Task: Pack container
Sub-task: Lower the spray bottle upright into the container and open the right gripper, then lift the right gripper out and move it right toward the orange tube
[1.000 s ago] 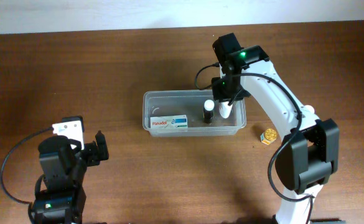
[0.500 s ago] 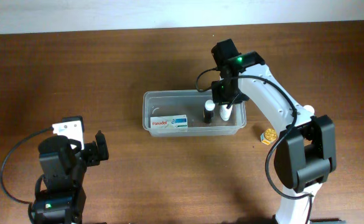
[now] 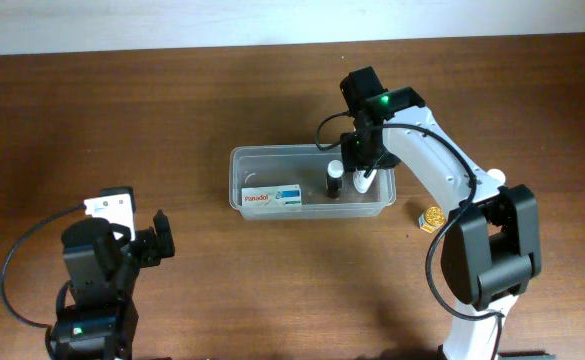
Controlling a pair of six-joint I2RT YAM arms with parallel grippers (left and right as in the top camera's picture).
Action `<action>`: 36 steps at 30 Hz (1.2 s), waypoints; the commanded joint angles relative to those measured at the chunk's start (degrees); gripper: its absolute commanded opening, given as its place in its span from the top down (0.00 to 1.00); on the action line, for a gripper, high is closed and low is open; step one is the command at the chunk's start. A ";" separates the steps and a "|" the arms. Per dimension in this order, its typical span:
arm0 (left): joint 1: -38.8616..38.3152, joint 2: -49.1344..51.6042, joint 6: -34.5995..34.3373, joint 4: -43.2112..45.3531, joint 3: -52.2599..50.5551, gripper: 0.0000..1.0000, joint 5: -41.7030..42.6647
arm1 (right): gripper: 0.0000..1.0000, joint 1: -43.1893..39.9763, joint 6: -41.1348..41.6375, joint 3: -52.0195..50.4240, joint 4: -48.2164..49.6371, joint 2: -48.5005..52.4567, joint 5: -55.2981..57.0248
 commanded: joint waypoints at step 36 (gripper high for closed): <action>-0.11 0.04 1.11 -1.40 -0.07 0.01 -0.42 | 0.49 -3.10 -2.56 23.93 -17.68 -0.90 2.64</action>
